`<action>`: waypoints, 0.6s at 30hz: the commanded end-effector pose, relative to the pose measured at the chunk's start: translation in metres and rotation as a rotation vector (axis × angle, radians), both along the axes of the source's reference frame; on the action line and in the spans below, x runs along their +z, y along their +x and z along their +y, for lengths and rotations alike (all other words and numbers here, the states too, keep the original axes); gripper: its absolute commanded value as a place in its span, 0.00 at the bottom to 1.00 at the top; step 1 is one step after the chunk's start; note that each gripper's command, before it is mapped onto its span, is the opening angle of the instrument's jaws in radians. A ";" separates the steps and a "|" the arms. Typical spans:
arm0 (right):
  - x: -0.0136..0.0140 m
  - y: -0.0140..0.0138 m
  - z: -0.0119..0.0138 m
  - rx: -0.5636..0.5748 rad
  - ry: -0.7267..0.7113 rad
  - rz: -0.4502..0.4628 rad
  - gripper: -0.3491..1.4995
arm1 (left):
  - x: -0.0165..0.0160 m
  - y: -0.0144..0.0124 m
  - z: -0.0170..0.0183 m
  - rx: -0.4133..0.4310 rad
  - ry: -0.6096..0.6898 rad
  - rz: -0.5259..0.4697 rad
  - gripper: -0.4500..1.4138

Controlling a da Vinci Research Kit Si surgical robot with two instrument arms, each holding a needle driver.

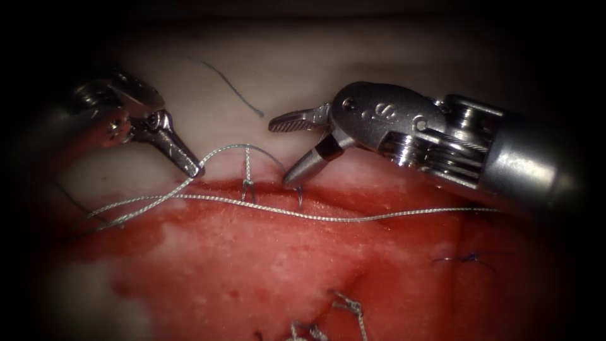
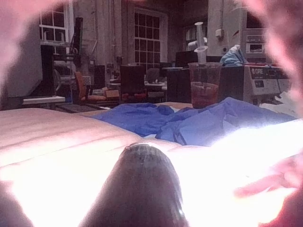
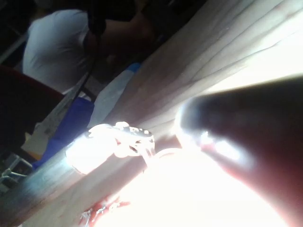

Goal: Wound Closure

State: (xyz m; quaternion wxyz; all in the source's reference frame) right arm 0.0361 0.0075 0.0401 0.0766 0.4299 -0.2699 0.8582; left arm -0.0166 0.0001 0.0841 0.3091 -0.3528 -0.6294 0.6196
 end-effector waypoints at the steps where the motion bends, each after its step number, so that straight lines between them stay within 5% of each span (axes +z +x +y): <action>1: -0.0009 0.0007 0.0012 0.004 -0.005 0.008 0.55 | -0.0010 -0.0001 0.0013 -0.004 -0.011 -0.001 0.00; 18: -0.0005 0.0012 0.0007 0.008 -0.008 0.003 0.55 | -0.0002 0.0003 0.0011 0.064 -0.074 0.058 0.00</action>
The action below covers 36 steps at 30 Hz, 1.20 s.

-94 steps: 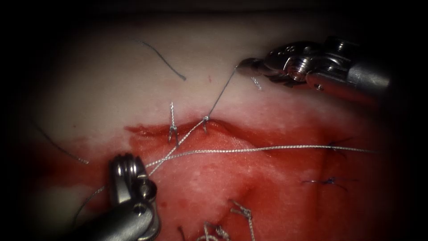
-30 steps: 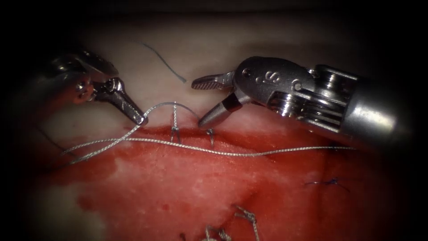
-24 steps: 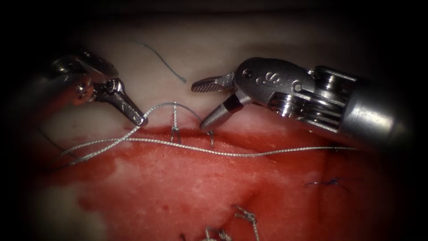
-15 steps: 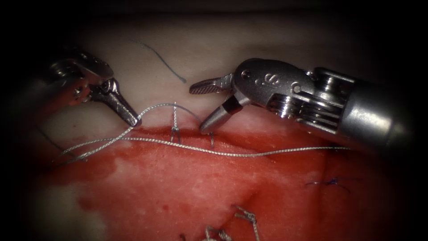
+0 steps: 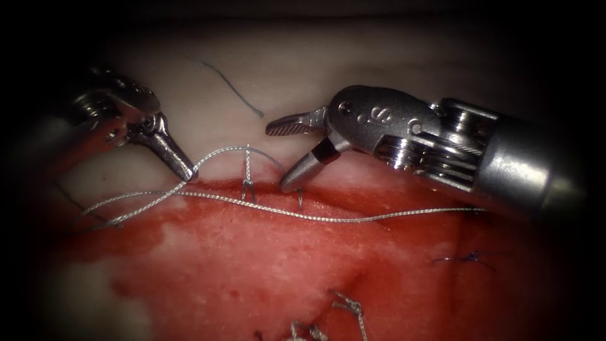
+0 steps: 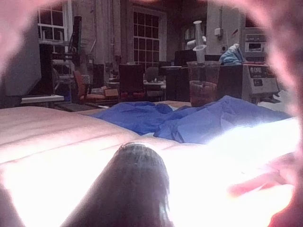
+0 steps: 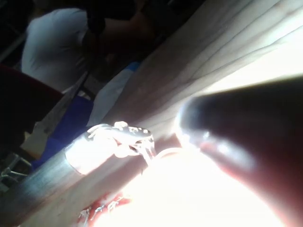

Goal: Wound Closure

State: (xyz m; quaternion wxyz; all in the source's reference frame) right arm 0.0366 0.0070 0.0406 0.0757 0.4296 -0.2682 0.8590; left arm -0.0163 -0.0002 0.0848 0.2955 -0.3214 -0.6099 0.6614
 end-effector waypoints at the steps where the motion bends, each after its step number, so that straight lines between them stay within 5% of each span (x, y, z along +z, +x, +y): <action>1: -0.0009 0.0008 0.0011 0.004 -0.006 0.005 0.55 | -0.0009 0.0000 0.0014 -0.001 -0.009 -0.002 0.00; 24: 0.0005 0.0017 0.0006 -0.017 -0.006 0.010 0.57 | -0.0011 0.0011 0.0015 0.027 -0.038 0.031 0.00; 28: 0.0015 0.0020 0.0002 -0.022 -0.020 0.001 0.44 | -0.0014 0.0014 0.0013 0.039 -0.069 0.028 0.00; 30: 0.0018 0.0022 0.0002 -0.008 -0.005 -0.021 0.17 | -0.0014 0.0014 0.0013 0.040 -0.071 0.028 0.00; 31: 0.0018 0.0022 0.0002 -0.008 -0.005 -0.021 0.17 | -0.0014 0.0014 0.0013 0.040 -0.071 0.028 0.00; 32: 0.0020 0.0023 0.0001 0.013 0.017 -0.050 0.00 | -0.0013 0.0015 0.0013 0.039 -0.077 0.023 0.00; 36: 0.0022 0.0025 -0.0001 0.085 0.087 -0.144 0.00 | -0.0008 0.0015 0.0013 0.040 -0.079 0.023 0.00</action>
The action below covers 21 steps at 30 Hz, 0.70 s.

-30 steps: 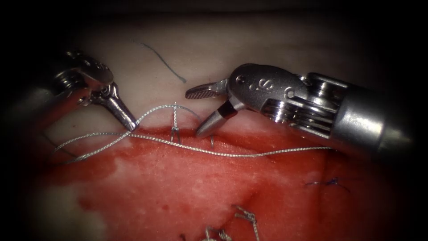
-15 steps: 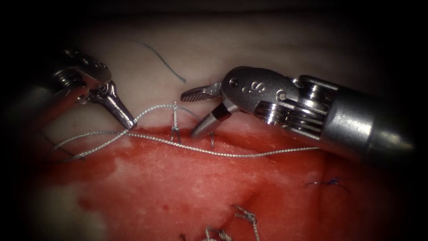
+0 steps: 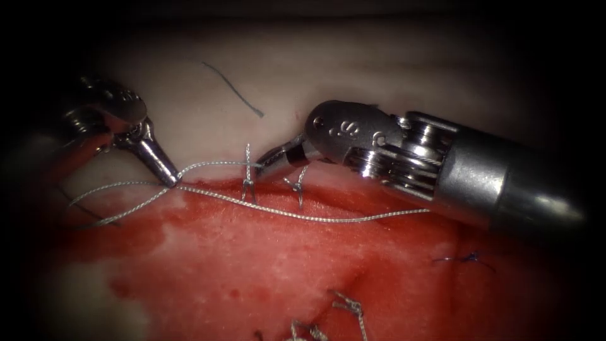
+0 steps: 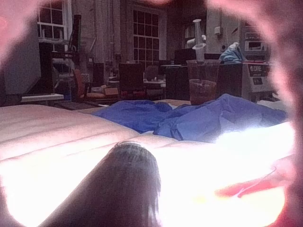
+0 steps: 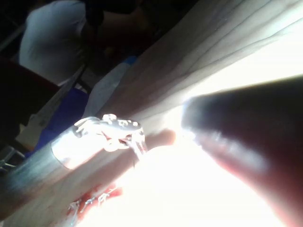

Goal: Wound Closure

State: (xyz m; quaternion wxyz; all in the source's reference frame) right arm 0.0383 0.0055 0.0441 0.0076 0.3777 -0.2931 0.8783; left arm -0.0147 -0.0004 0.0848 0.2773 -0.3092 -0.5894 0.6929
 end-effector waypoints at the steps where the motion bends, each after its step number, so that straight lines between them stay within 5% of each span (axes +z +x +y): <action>1: -0.0012 0.0008 0.0015 0.021 0.008 -0.008 0.00 | -0.0008 -0.0002 0.0015 -0.008 -0.010 -0.009 0.00; 6: -0.0013 0.0007 0.0015 0.032 0.023 -0.024 0.00 | -0.0005 -0.0002 0.0018 -0.037 0.038 -0.016 0.05; 8: -0.0013 0.0006 0.0015 0.031 0.024 -0.024 0.00 | -0.0001 -0.0001 0.0020 -0.073 0.093 -0.029 0.54; 10: -0.0013 0.0006 0.0015 0.034 0.028 -0.027 0.00 | 0.0005 0.0003 0.0021 -0.086 0.112 -0.032 0.72; 14: -0.0014 0.0002 0.0017 0.034 0.027 -0.026 0.00 | 0.0019 0.0020 0.0026 -0.145 0.101 -0.099 0.66; 16: -0.0013 -0.0002 0.0021 0.038 0.021 -0.028 0.00 | 0.0021 0.0031 0.0025 -0.103 0.051 -0.061 0.50; 21: -0.0009 -0.0013 0.0028 0.049 0.018 -0.033 0.00 | 0.0012 0.0049 0.0019 -0.032 -0.029 -0.006 0.46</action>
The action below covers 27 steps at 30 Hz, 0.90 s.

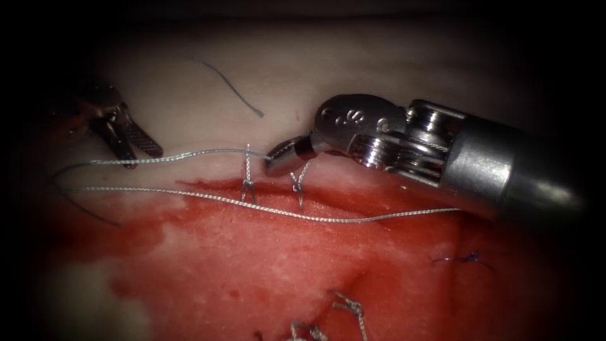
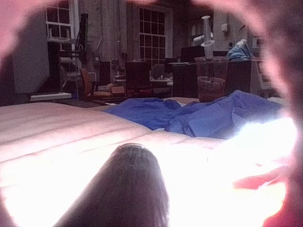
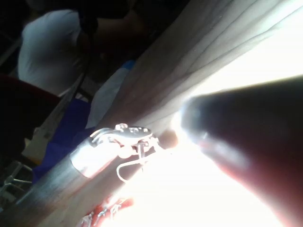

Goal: Wound Closure

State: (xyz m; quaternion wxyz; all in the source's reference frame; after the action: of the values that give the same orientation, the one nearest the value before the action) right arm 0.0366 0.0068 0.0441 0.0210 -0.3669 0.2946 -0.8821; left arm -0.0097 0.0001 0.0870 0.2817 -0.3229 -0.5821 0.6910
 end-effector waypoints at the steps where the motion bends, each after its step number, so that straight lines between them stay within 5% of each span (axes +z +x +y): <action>1: -0.0008 0.0003 0.0016 0.006 -0.004 0.006 0.00 | -0.0015 0.0003 0.0012 0.013 -0.035 0.016 0.40; 5: -0.0009 0.0004 0.0014 0.003 -0.005 0.007 0.00 | -0.0036 0.0002 0.0021 0.015 -0.034 0.027 0.36; 14: -0.0007 0.0000 0.0011 -0.004 -0.010 0.010 0.00 | -0.0051 0.0009 0.0074 -0.203 0.230 -0.104 0.32; 27: -0.0006 -0.0002 0.0013 -0.006 -0.006 0.012 0.00 | -0.0089 -0.0008 0.0025 0.062 0.035 0.158 0.29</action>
State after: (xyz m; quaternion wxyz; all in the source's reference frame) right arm 0.0357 0.0069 0.0445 0.0153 -0.3674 0.2964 -0.8815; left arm -0.0107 0.0012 0.0790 0.3089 -0.2383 -0.5820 0.7135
